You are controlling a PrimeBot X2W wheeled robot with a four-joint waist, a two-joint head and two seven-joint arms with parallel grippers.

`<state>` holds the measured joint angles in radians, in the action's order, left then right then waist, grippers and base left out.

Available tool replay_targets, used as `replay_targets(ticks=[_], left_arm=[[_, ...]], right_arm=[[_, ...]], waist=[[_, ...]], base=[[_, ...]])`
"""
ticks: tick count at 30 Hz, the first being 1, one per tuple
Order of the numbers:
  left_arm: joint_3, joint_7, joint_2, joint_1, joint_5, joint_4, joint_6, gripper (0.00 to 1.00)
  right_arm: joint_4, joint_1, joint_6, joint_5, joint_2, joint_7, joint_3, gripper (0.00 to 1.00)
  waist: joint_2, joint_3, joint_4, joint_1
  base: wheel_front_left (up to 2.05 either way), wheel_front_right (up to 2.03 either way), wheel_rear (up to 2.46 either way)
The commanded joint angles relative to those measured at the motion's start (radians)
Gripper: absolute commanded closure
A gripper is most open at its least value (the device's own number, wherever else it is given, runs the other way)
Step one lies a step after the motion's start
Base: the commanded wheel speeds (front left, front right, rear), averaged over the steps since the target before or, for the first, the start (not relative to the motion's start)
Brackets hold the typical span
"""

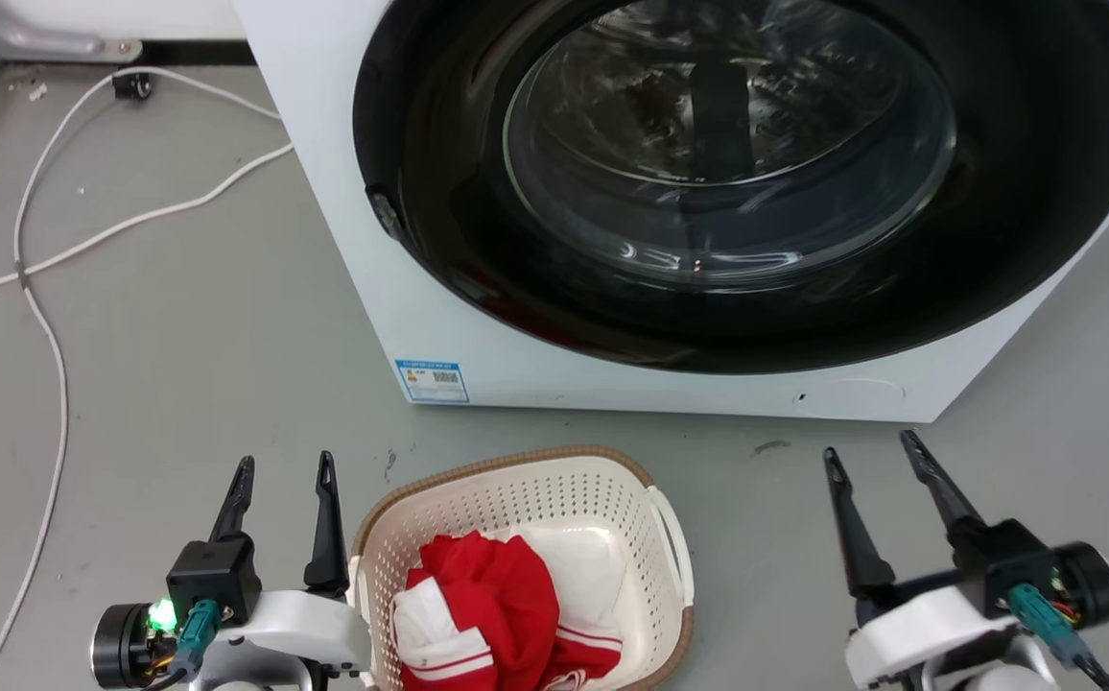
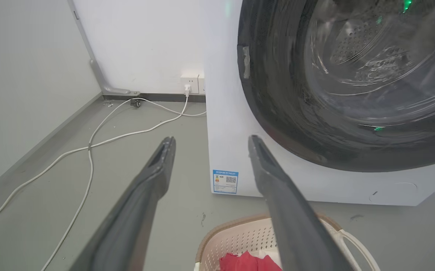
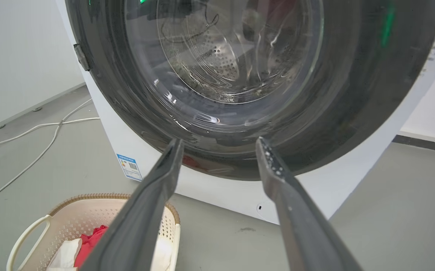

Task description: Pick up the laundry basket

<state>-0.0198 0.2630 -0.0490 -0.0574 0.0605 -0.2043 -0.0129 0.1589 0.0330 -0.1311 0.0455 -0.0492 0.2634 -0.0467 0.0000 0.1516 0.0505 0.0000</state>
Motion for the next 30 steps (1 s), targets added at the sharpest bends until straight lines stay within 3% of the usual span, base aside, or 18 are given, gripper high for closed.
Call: replay_targets(ticks=[1,15,30], left_arm=[[-0.006,0.003,-0.002,-0.017,0.002,-0.016,0.001,0.0],[-0.044,0.003,-0.002,-0.109,0.064,-0.255,0.054,0.0],[-0.037,0.003,-0.002,-0.223,0.098,-0.522,0.064,0.0]], right_arm=[[0.021,0.025,0.001,0.008,-0.002,0.002,-0.014,0.0],[0.268,0.183,0.001,0.048,-0.002,0.002,-0.103,0.0],[0.589,0.367,0.001,0.09,-0.007,0.002,-0.201,0.0]], waist=[[0.0,0.021,0.012,0.0],[0.0,0.162,0.033,0.0],[0.0,0.266,0.043,0.0]], base=[[0.0,0.0,0.0],[0.0,0.0,0.0],[0.0,0.0,0.0]])
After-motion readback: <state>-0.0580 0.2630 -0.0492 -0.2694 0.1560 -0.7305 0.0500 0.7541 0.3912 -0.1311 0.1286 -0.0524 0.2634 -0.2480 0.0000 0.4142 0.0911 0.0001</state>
